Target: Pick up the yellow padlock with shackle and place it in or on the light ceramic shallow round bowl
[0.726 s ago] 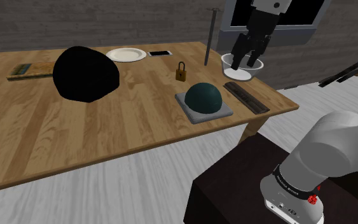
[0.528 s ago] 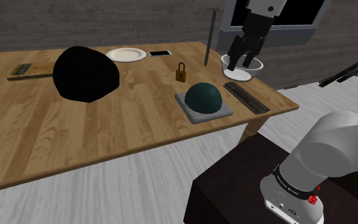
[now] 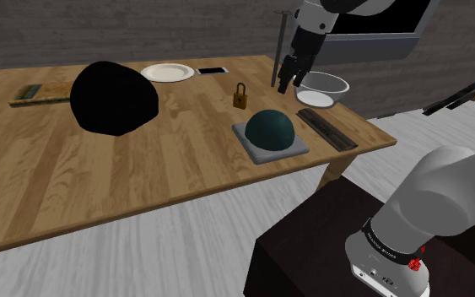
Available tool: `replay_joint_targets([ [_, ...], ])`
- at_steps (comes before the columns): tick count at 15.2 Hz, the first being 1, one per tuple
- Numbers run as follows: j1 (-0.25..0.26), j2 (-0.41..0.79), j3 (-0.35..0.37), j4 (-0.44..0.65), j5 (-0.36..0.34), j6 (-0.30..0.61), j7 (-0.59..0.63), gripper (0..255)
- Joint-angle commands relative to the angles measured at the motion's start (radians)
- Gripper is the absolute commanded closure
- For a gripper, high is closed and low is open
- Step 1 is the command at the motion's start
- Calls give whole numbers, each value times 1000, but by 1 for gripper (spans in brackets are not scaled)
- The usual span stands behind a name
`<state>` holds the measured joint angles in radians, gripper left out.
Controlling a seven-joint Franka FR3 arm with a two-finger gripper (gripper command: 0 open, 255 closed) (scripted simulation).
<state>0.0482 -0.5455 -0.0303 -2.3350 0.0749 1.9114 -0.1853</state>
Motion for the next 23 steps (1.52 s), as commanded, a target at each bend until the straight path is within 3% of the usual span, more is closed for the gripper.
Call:
replay_joint_targets([
  [1, 11, 71, -10, 26, -5, 61, -54, 0],
  [11, 59, 424, -33, 249, 6, 263, -292, 0],
  [18, 61, 472, -31, 209, 14, 351, -298, 0],
  [23, 61, 476, -30, 206, 15, 358, -298, 0],
])
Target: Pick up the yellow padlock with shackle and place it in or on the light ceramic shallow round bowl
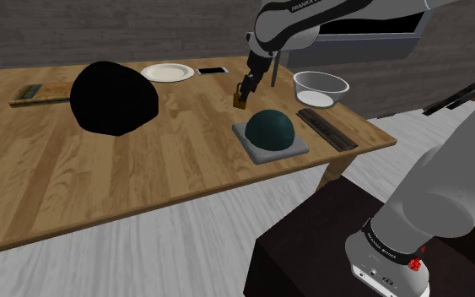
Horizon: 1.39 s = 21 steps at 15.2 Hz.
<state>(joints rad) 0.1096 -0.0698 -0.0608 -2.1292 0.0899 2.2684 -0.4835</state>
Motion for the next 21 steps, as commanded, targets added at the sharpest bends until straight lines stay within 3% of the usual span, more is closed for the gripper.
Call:
replay_joint_targets([
  [1, 0, 1, 0, 0, 0, 1, 0, 0],
  [4, 0, 1, 0, 0, 0, 1, 0, 0],
  [5, 0, 1, 0, 0, 0, 1, 0, 255],
  [14, 0, 1, 0, 0, 0, 1, 0, 255],
  [21, -1, -25, 0, 67, -8, -92, 10, 255],
])
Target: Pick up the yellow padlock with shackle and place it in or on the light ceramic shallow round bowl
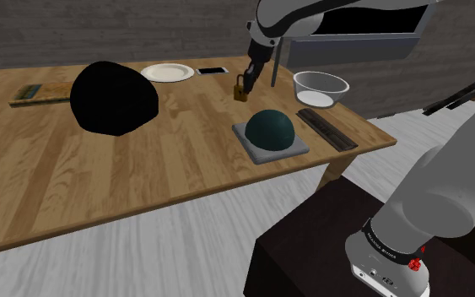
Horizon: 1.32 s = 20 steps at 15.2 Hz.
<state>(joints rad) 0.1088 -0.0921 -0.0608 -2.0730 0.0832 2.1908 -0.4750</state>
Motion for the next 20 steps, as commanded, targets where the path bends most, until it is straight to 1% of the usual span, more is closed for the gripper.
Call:
replay_joint_targets([
  [1, 0, -6, 0, 21, -2, -27, 3, 255],
  [20, -2, -20, 0, 261, -12, -281, 23, 255],
])
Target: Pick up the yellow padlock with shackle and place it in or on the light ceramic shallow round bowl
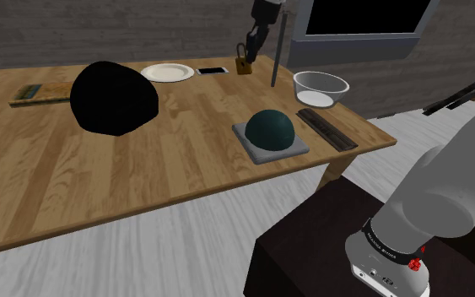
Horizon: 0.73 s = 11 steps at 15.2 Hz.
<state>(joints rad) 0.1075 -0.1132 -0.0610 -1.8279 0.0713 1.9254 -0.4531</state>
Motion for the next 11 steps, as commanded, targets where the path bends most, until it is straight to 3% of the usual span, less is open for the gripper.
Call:
replay_joint_targets([
  [1, 0, 3, 0, 32, -1, -29, 2, 255],
  [3, 0, 5, 0, 48, -1, -44, 2, 255],
  [11, -74, -97, -106, -51, 7, -60, -177, 255],
])
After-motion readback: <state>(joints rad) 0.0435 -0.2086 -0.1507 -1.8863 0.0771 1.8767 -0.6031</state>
